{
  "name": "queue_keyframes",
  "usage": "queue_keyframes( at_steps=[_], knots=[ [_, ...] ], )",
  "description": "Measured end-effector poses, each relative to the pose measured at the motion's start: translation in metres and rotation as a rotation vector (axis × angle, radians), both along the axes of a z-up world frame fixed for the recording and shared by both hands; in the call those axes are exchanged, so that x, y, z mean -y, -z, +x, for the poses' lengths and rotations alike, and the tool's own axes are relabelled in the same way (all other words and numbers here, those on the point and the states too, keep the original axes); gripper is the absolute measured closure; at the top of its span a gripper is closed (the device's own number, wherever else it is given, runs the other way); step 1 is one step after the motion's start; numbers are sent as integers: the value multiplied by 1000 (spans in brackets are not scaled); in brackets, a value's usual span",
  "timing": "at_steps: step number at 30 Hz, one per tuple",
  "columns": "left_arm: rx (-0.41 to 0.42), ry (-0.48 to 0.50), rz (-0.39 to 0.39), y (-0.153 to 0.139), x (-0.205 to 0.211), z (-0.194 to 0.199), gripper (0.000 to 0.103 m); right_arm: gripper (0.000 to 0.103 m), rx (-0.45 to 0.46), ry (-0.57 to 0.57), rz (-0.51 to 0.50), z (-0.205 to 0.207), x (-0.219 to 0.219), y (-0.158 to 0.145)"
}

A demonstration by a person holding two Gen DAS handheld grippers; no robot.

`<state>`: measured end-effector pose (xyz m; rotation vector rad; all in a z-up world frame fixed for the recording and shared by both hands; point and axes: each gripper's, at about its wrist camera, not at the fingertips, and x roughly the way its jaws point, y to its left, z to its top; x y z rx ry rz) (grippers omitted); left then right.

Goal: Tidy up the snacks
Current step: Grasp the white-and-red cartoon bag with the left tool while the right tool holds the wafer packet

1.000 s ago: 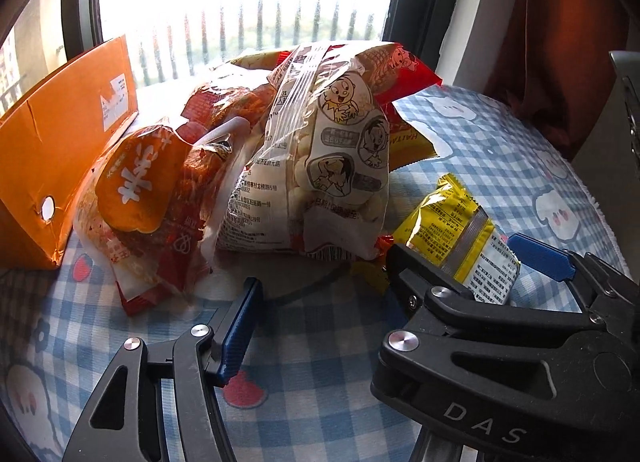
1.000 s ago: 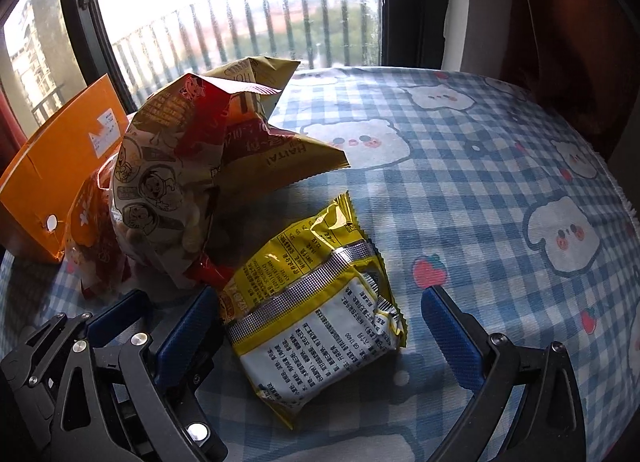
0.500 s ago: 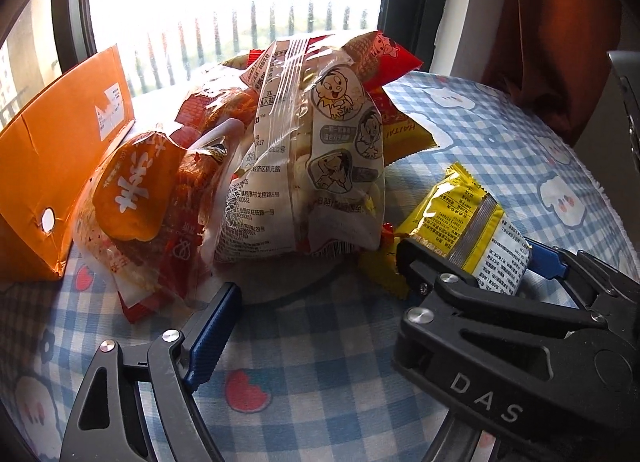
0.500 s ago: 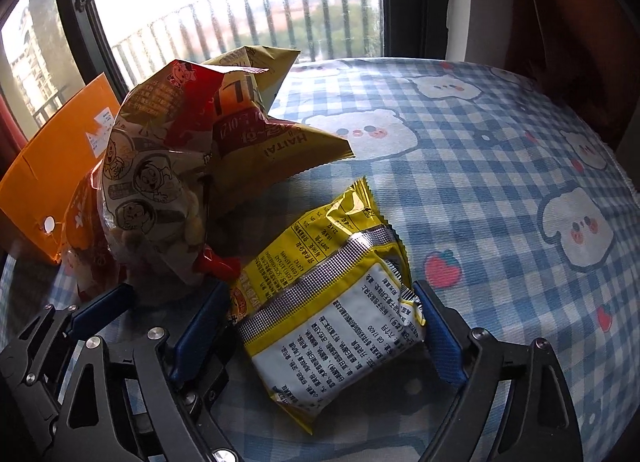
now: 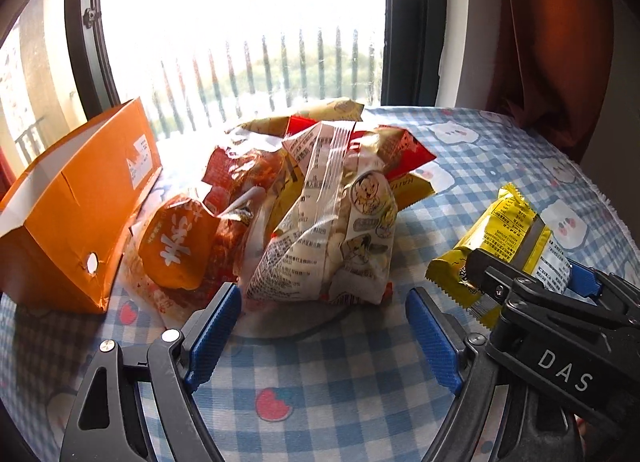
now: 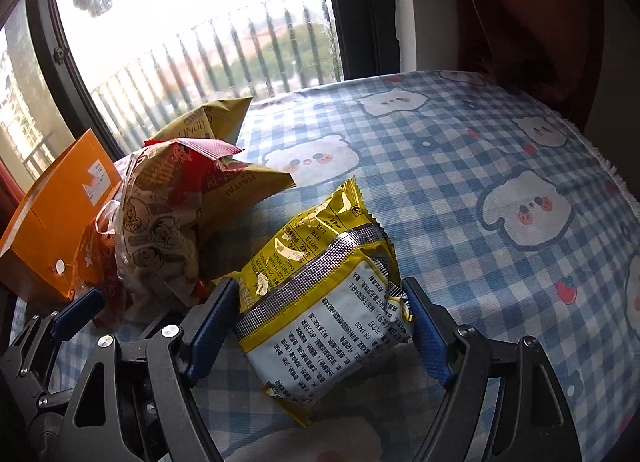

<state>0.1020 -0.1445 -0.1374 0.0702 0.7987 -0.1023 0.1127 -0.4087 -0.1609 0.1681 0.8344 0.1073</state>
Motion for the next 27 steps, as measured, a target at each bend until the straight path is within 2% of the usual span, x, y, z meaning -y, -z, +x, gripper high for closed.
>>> queue_keyframes(
  at_steps=[8, 16, 20, 27],
  knots=[
    [79, 4, 41, -22, 15, 18, 17, 21, 47, 51, 28, 13, 13, -21],
    [51, 16, 34, -13, 20, 41, 18, 21, 37, 79, 18, 37, 16, -15],
    [-2, 18, 16, 0, 19, 52, 36, 21, 15, 68, 15, 42, 14, -7],
    [0, 16, 32, 0, 21, 48, 44, 21, -2, 57, 12, 44, 9, -3]
  ],
)
